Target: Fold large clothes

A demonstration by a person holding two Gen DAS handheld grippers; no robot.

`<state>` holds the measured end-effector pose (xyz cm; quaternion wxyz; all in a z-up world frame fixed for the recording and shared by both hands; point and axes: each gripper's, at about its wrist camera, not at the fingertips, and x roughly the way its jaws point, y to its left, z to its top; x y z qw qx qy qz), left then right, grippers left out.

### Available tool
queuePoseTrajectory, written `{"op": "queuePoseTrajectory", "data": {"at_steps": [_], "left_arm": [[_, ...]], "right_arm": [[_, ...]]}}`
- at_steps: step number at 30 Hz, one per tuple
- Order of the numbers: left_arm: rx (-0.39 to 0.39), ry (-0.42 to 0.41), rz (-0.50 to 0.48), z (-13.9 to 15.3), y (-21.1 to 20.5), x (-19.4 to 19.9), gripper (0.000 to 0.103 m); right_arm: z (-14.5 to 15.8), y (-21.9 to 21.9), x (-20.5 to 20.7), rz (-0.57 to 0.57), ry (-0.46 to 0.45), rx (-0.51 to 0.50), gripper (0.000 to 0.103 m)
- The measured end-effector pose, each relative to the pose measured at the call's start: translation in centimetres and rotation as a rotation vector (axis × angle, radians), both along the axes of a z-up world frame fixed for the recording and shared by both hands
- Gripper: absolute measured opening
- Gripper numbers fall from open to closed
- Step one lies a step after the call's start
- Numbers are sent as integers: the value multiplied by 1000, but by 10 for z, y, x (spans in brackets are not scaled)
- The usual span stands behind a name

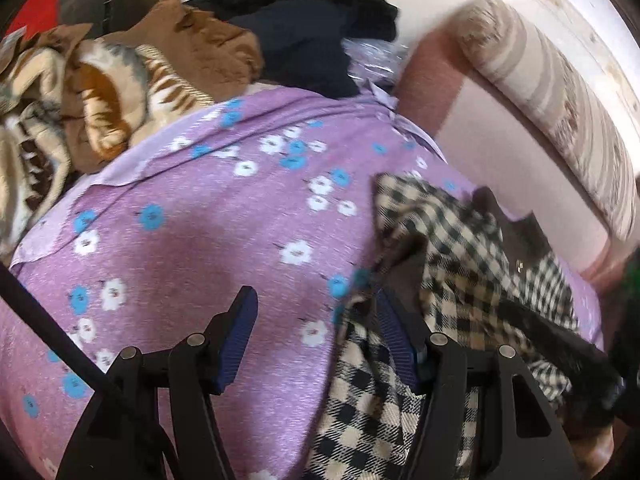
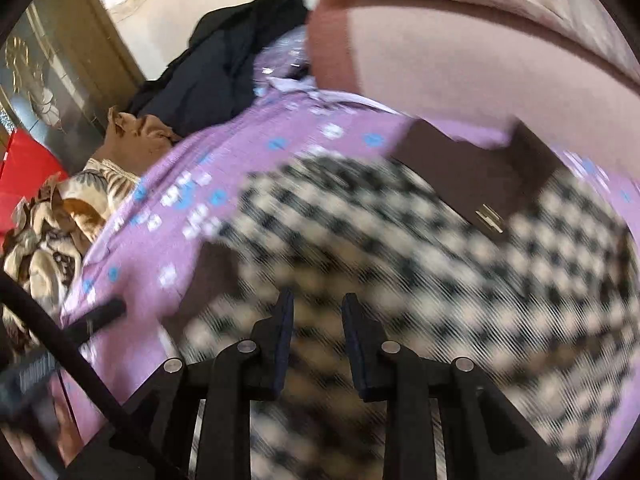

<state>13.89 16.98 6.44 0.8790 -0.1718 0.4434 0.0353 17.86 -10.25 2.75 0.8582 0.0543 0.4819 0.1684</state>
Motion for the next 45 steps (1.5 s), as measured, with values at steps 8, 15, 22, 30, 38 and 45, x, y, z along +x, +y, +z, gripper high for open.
{"op": "queuePoseTrajectory", "data": {"at_steps": [8,15,22,30,38,45], "left_arm": [[103,95,-55,-42,-27,14,61],[75,112,-93,-38,-31,8,61],[68,128,-146,-40,-38,-14,67],[22,161,-287,-41,-52,-66,68],[-130,160,-226,-31,-33,-118,66],[-83,144,-141,-28,-4,-149,66]], "right_arm": [[-35,-167,-53,-335,55,11,19],[-10,-258,-114,-540,49,105,37],[-56,-292,-181,-555,203,356,47],[-71,-298,-234,-506,221,594,48],[-70,-260,-269,-393,250,591,48],[-69,-238,-293,-332,243,581,49]]}}
